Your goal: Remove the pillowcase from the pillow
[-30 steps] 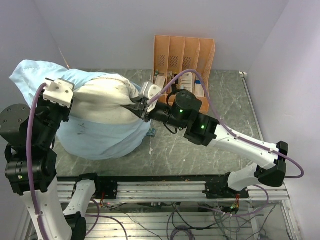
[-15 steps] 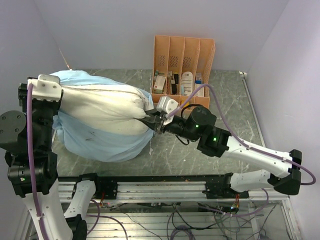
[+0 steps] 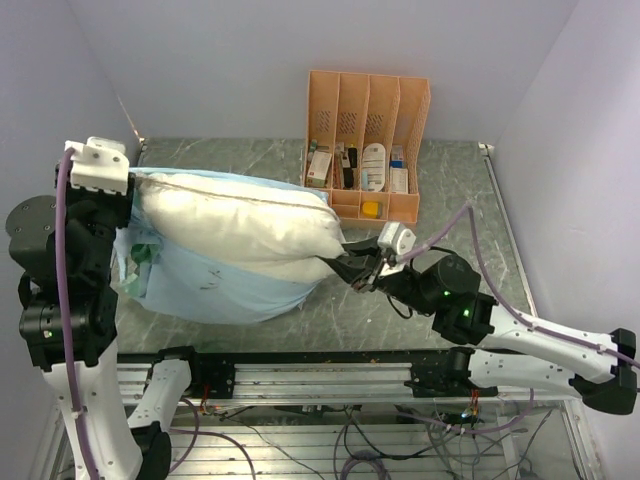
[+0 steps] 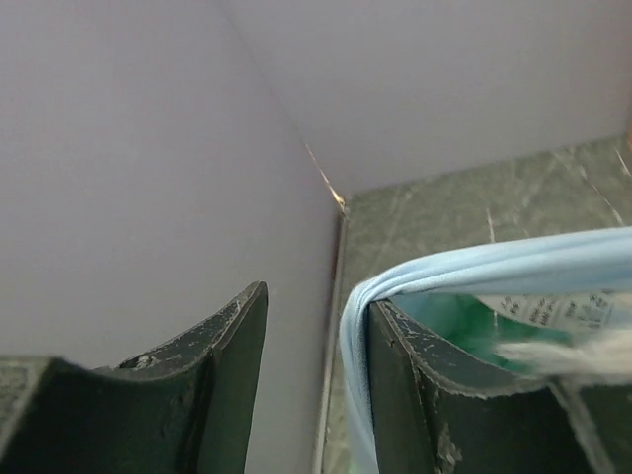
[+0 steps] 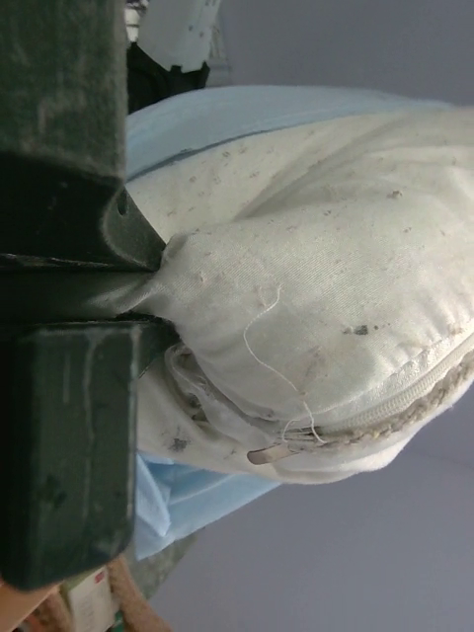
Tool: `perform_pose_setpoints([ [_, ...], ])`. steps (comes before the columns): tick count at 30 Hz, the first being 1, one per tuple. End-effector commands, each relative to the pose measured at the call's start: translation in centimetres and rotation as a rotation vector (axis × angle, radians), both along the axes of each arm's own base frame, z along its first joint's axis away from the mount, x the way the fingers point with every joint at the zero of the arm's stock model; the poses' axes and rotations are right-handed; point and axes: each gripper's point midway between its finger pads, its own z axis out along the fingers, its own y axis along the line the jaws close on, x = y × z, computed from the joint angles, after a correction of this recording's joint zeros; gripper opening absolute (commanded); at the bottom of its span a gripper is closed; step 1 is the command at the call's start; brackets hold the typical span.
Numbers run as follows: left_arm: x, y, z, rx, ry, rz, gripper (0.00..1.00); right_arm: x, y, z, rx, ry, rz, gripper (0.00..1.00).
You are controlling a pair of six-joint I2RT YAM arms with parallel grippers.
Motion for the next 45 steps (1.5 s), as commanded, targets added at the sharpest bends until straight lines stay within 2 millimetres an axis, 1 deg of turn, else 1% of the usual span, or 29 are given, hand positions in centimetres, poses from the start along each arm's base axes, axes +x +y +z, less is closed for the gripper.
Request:
perform_pose_setpoints([
  [1,0.6,0.2,-4.1,-0.052,0.133,0.016,0.52,4.3,-4.1,-2.3,0.019,0.110,-0.301,0.00],
  [4,0.5,-0.4,-8.0,-0.069,0.217,-0.014,0.51,6.2,-5.7,-2.3,0.025,0.138,-0.441,0.00],
  [7,-0.1,-0.9,-11.6,-0.068,0.291,-0.040,0.51,8.3,-6.9,-1.2,0.027,0.155,-0.581,0.00],
  [8,-0.4,-0.9,-12.7,-0.059,0.314,-0.047,0.51,8.9,-7.1,-0.3,0.036,0.153,-0.605,0.00],
  [9,-0.5,-0.9,-14.0,-0.049,0.342,-0.050,0.51,9.6,-7.4,1.2,0.060,0.150,-0.629,0.00],
  [10,-0.7,-1.0,-15.0,-0.041,0.363,-0.055,0.51,10.3,-7.4,2.2,0.071,0.146,-0.638,0.00],
  [11,-0.9,-1.0,-15.9,-0.031,0.383,-0.062,0.52,10.8,-7.4,3.9,0.097,0.141,-0.645,0.00],
  [12,-1.3,-1.2,-16.7,-0.021,0.399,-0.074,0.53,11.6,-7.3,5.1,0.112,0.138,-0.655,0.00],
  [13,-1.5,-1.3,-17.4,-0.013,0.419,-0.084,0.56,12.1,-7.1,6.5,0.130,0.130,-0.656,0.00],
  [14,-1.7,-1.4,-17.8,-0.003,0.430,-0.095,0.60,12.6,-6.7,7.9,0.143,0.118,-0.654,0.00],
  [15,-1.8,-1.5,-17.8,0.006,0.435,-0.102,0.67,13.0,-6.2,9.1,0.147,0.103,-0.651,0.00],
  [16,-1.9,-1.5,-17.6,0.015,0.433,-0.105,0.73,13.4,-5.6,10.4,0.155,0.090,-0.648,0.00],
  [17,-2.0,-1.5,-16.9,0.022,0.419,-0.108,0.77,13.9,-4.7,10.9,0.145,0.082,-0.644,0.00],
  [18,-2.0,-1.6,-15.7,0.027,0.394,-0.109,0.80,14.1,-3.9,11.9,0.148,0.073,-0.630,0.00],
  [19,-2.1,-1.7,-14.2,0.030,0.360,-0.111,0.82,14.3,-3.3,12.9,0.154,0.064,-0.619,0.00],
  [22,-2.7,-2.4,-9.2,0.027,0.264,-0.143,0.86,14.9,-1.6,14.8,0.160,0.050,-0.591,0.00],
  [23,-3.1,-2.8,-7.2,0.025,0.226,-0.157,0.87,14.9,-1.1,15.3,0.165,0.049,-0.578,0.00],
  [24,-3.9,-3.2,-4.6,0.030,0.173,-0.173,0.87,14.8,-0.6,16.1,0.173,0.046,-0.559,0.00],
  [25,-4.3,-3.5,-3.1,0.033,0.145,-0.185,0.88,15.0,-0.2,15.9,0.165,0.050,-0.555,0.00],
  [26,-4.8,-3.8,-1.6,0.038,0.121,-0.196,0.88,15.0,0.1,16.5,0.176,0.050,-0.547,0.00],
  [28,-5.7,-4.3,0.6,0.053,0.078,-0.217,0.89,15.1,0.3,16.9,0.185,0.050,-0.555,0.00],
  [30,-6.2,-4.3,2.1,0.065,0.050,-0.214,0.89,15.3,-0.2,17.7,0.202,0.046,-0.579,0.00],
  [33,-6.6,-3.4,3.7,0.061,0.000,-0.160,0.89,15.4,-1.7,19.3,0.252,0.038,-0.631,0.00],
  [35,-6.8,-3.8,4.4,0.069,-0.026,-0.180,0.89,15.1,-1.6,20.1,0.263,0.023,-0.608,0.00],
  [36,-6.8,-4.2,4.7,0.075,-0.035,-0.203,0.89,14.8,-0.9,20.4,0.256,0.014,-0.575,0.00],
  [39,-6.7,-6.0,5.8,0.055,-0.059,-0.299,0.90,13.5,2.3,20.5,0.206,-0.018,-0.475,0.00],
  [40,-6.5,-6.7,6.1,0.029,-0.060,-0.335,0.91,12.9,3.2,20.9,0.196,-0.036,-0.456,0.00],
  [43,-5.0,-8.5,6.5,-0.056,-0.032,-0.438,0.91,11.2,6.6,20.9,0.151,-0.084,-0.403,0.00],
  [45,-3.8,-9.6,7.5,-0.101,-0.053,-0.503,0.91,10.4,8.7,20.9,0.110,-0.115,-0.387,0.00],
])
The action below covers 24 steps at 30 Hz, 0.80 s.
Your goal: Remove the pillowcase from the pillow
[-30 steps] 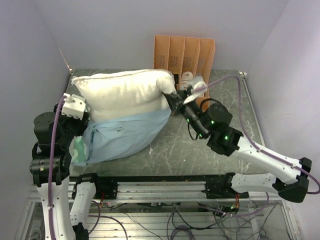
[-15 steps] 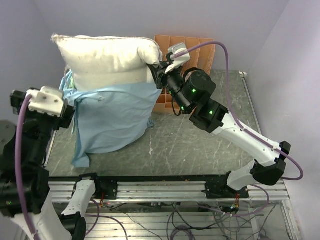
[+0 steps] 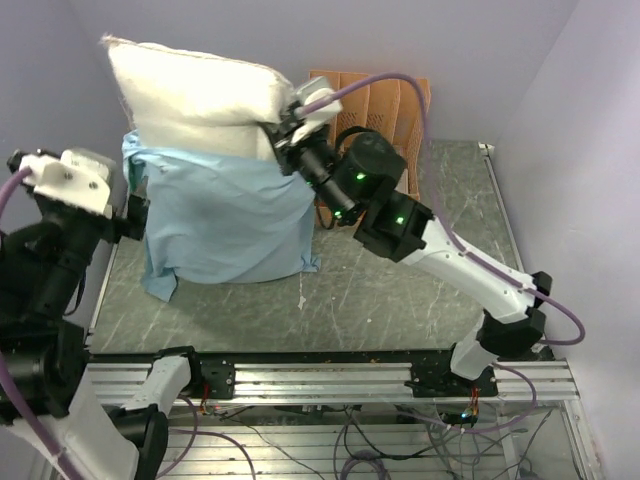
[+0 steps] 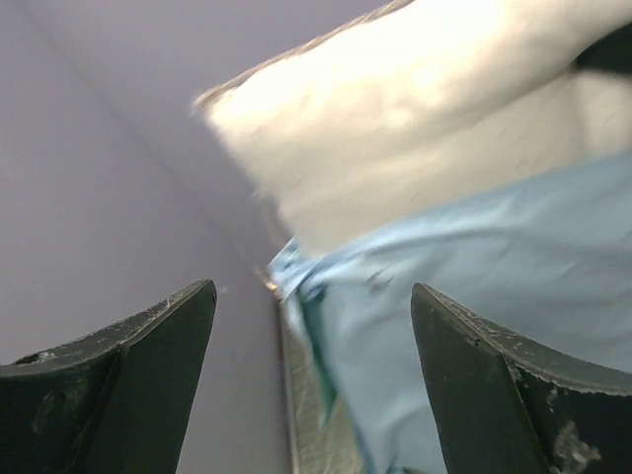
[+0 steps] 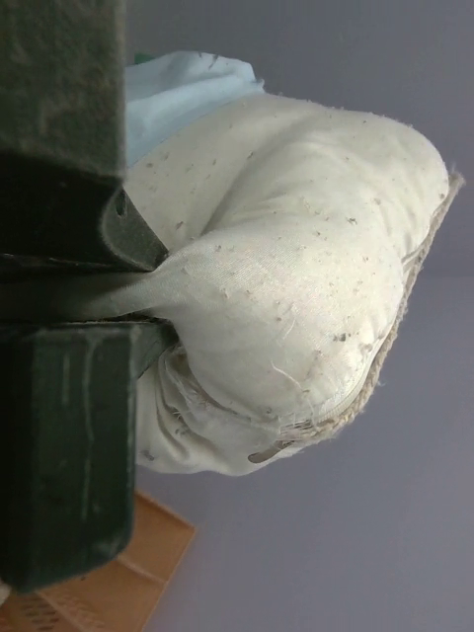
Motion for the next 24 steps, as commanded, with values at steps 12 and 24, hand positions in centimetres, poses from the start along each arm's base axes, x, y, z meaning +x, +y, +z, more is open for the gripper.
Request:
perform_pose_setpoints([
  [12,4.7,-6.2,-0.5,0.050,0.071,-0.423,0.91,-7.7,9.5,-0.3,-0.110,-0.146,0.387,0.00],
  [24,5.8,-5.8,-6.7,0.184,0.272,-0.467,0.73,-11.5,10.7,-1.2,-0.108,-0.157,0.610,0.00],
])
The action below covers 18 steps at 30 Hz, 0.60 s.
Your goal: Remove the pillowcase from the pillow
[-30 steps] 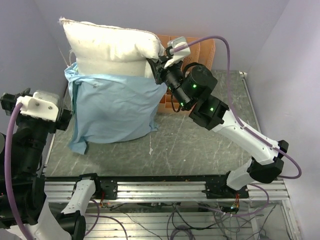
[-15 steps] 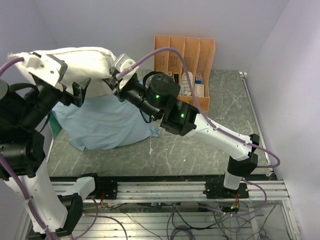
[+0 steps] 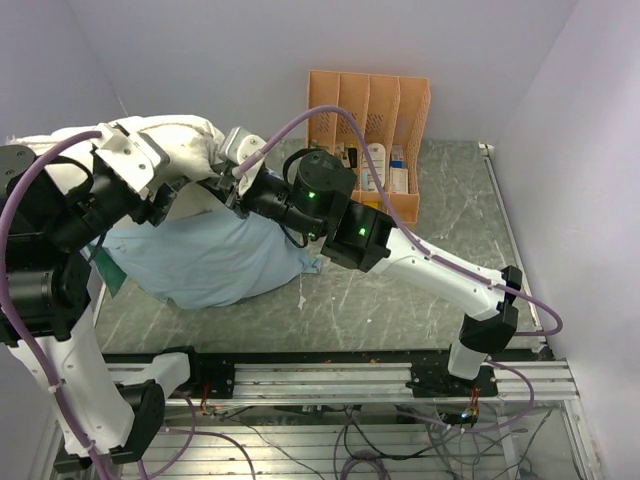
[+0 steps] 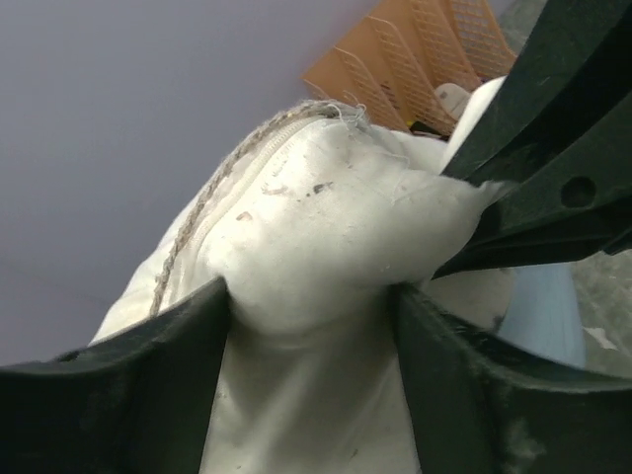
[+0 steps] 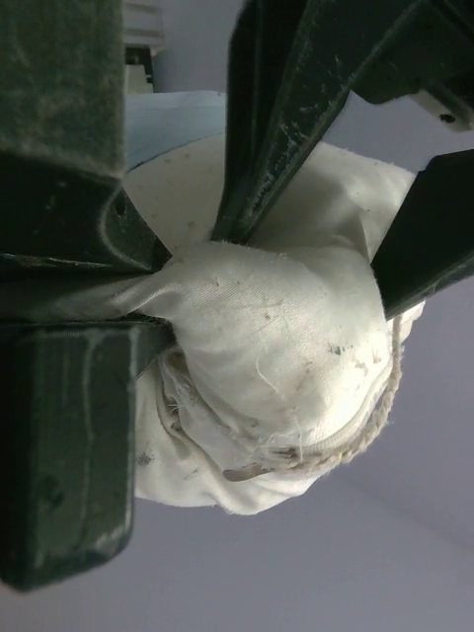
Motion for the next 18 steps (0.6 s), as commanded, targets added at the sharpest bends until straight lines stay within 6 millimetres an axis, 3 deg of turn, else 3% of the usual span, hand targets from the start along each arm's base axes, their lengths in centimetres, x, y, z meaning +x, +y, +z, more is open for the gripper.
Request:
perform_pose_setpoints([
  [1,0.5,-0.3,-3.7,0.078,0.124,-0.071,0.63,-3.8,-0.3,2.1,0.059,-0.005,0.174,0.00],
  [4,0.6,-0.4,-4.8,0.085,0.171,-0.085,0.34,-4.1,-0.6,1.6,0.063,0.019,0.192,0.00],
  [7,1.0,-0.1,-4.5,0.066,0.138,-0.051,0.09,-3.4,-1.5,1.5,0.093,0.064,0.172,0.22],
  [10,1.1,0.9,-2.8,0.033,0.035,0.034,0.07,-1.6,-3.8,2.0,0.190,0.142,0.073,0.54],
  [13,1.1,1.7,-1.2,0.018,-0.030,0.100,0.07,-0.2,-7.3,1.3,0.287,0.223,0.000,0.77],
  [15,0.9,1.8,-0.9,0.020,-0.023,0.107,0.07,0.2,-9.7,-0.1,0.331,0.285,-0.005,0.82],
  [18,0.5,1.6,-0.7,0.022,-0.011,0.093,0.07,0.2,-13.1,-2.6,0.360,0.350,0.015,0.80],
])
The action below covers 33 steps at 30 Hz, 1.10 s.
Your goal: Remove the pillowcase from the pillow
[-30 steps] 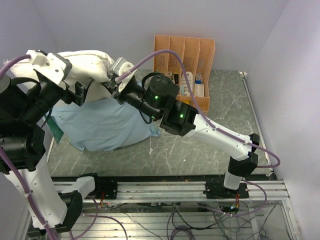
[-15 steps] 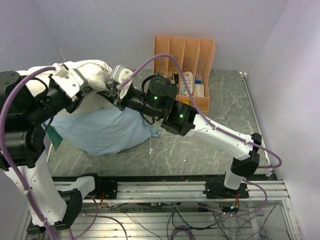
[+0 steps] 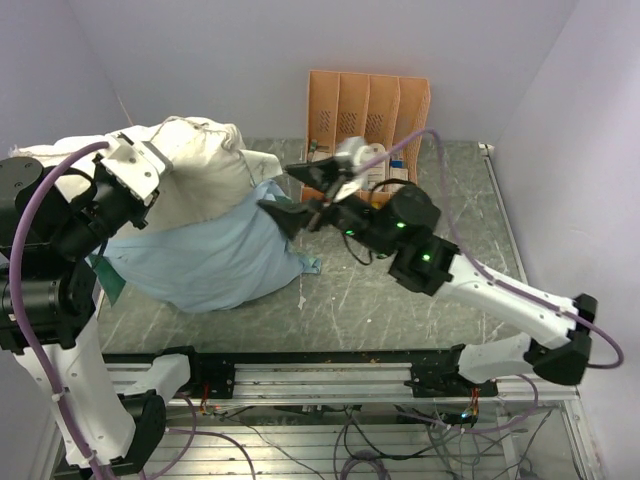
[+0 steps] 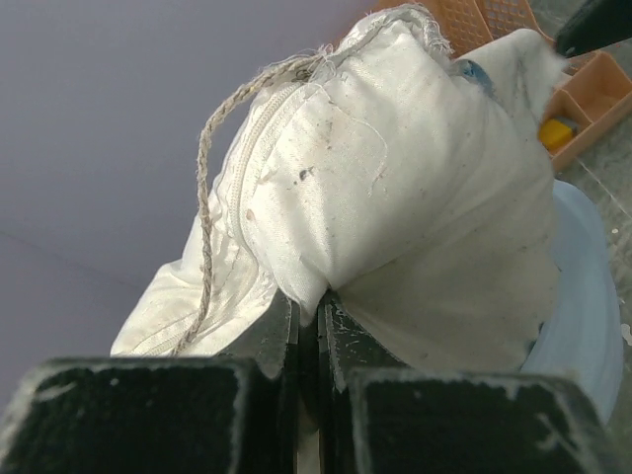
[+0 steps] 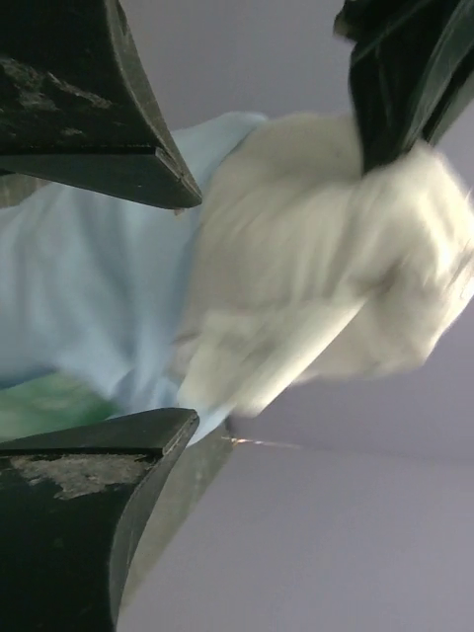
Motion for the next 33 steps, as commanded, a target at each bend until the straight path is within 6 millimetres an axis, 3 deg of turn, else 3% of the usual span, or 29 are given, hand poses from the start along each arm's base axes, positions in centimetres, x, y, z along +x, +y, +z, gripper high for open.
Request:
perform_pose_setpoints([
  [1,0.2,0.6,1.4,-0.009,-0.030,0.040,0.07,0.2,-4.6,-1.5,0.146,0.132,0.017,0.78],
  [7,-0.7,-0.1,1.8,-0.027,-0.037,0.007,0.07,-0.9,-5.5,-12.1,-0.005,0.266,0.088,0.67],
  [11,-1.2,-0.4,2.1,-0.034,-0.035,-0.004,0.07,0.2,-5.5,-16.5,-0.090,0.315,0.082,0.62],
  [15,-1.8,-0.5,2.0,-0.024,-0.037,-0.010,0.07,1.7,-5.3,-17.7,-0.135,0.323,0.085,0.62],
  [20,-2.2,-0.4,1.4,-0.005,-0.030,-0.009,0.07,2.8,-3.8,-17.4,-0.186,0.293,0.125,0.67],
  [24,-2.5,-0.4,1.0,0.002,-0.029,-0.008,0.07,4.1,-2.6,-17.8,-0.219,0.286,0.116,0.63],
  [28,-2.7,-0.4,0.9,0.012,-0.028,-0.008,0.07,4.8,-1.9,-18.4,-0.242,0.288,0.118,0.45],
  [33,-3.0,-0.3,1.0,0.021,-0.044,-0.002,0.07,5.0,-2.3,-19.3,-0.235,0.295,0.100,0.01],
])
